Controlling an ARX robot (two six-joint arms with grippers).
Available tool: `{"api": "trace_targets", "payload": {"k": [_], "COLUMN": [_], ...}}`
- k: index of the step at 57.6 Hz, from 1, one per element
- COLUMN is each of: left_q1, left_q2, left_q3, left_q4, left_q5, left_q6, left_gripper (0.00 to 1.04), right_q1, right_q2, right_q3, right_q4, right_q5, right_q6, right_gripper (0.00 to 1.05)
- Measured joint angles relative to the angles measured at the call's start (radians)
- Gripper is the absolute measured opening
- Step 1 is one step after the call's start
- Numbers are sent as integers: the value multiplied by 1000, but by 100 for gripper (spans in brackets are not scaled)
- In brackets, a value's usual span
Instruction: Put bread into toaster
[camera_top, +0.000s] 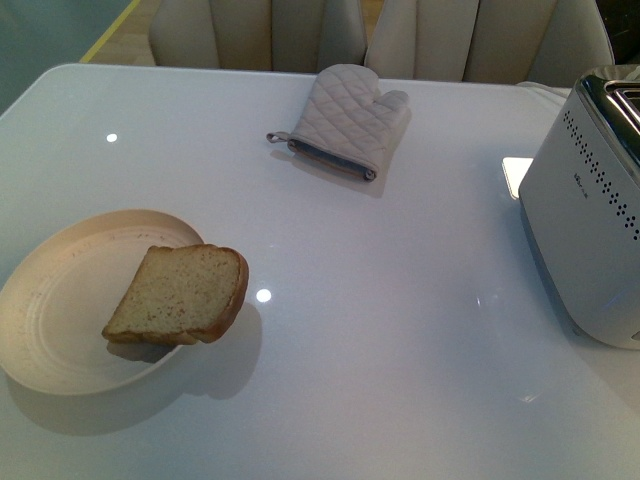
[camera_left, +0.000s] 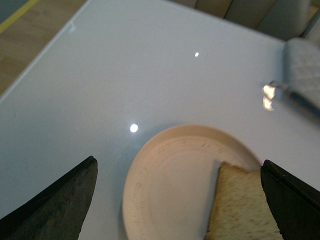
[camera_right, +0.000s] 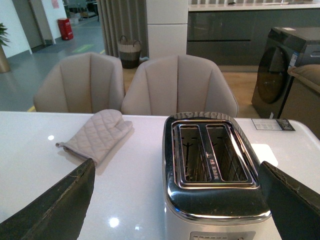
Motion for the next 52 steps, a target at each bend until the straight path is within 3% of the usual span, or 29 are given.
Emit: {"api": "trace_targets", "payload": {"k": [13,33,48,52], "left_q1": [2,-17,-64,-92], "left_q2": [406,641,700,700], "left_q3": [148,291,330,333], "left_q4": [35,23,8,2], "left_q5": [-50,-109,-127,-132], "left_q6": [78,123,129,122], "left_gripper": [97,97,59,43], "right_q1": [0,0,0,0], "right_q2": [0,0,0,0], "right_q3": [0,0,0,0], "right_q4": [0,0,0,0], "right_q5": [0,0,0,0], "right_q6": [0,0,0,0], "right_gripper": [96,96,96,96]}}
